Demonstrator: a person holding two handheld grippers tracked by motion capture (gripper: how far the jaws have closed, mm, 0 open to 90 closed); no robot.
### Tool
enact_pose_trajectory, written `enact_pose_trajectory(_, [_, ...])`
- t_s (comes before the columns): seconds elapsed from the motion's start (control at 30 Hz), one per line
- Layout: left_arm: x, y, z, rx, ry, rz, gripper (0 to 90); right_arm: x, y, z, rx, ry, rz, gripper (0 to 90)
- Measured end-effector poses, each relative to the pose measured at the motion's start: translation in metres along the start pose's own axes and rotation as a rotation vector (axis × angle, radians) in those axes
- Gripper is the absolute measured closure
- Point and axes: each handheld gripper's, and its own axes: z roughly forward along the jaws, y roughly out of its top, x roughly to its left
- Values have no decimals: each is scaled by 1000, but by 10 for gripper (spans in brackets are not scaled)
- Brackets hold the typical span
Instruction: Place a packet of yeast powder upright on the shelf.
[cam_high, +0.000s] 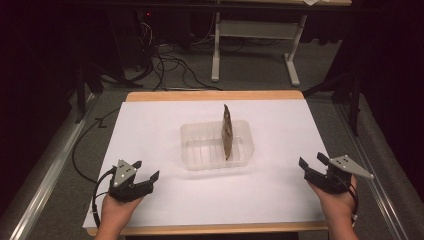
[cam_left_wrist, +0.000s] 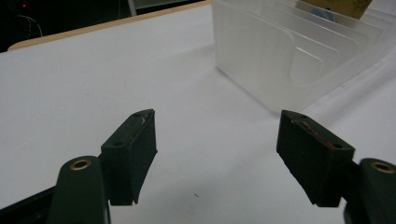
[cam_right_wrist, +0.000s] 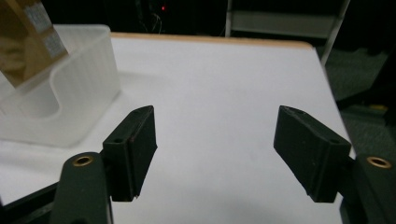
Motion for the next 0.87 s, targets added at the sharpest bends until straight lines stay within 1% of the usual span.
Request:
enact_pose_trajectory(0.03, [0, 0, 0, 0, 0, 0, 288, 0, 0, 0, 0, 0, 0, 303])
enact_pose_trajectory(0.07, [-2, 0, 1, 4, -2, 8, 287, -5, -3, -2, 8, -1, 28, 304])
enact_pose_trajectory(0.13, [-2, 0, 2, 8, -4, 14, 287, -7, -3, -3, -1, -2, 31, 305])
enact_pose_trajectory(0.17, [-4, 0, 2, 9, -5, 18, 286, -7, -4, -2, -1, 1, 40, 306])
enact_pose_trajectory(0.23, [-4, 0, 3, 10, -4, 19, 285, -7, -4, -1, -2, 1, 39, 306])
enact_pose_trajectory(0.27, [-5, 0, 3, 13, -7, 21, 285, -5, -5, 1, 5, 6, 24, 306])
enact_pose_trajectory(0.3, [-5, 0, 3, 13, -7, 21, 285, -5, -5, 1, 5, 6, 24, 306])
enact_pose_trajectory(0.37, [-5, 0, 4, 15, -7, 21, 285, -3, -5, 3, 15, 12, 6, 307])
enact_pose_trajectory(0.6, [-4, 0, 4, 14, -10, 19, 284, -5, -7, 4, 32, 10, 15, 308])
enact_pose_trajectory(0.87, [-4, 0, 3, 12, -10, 17, 283, -5, -7, 6, 36, 10, 15, 308])
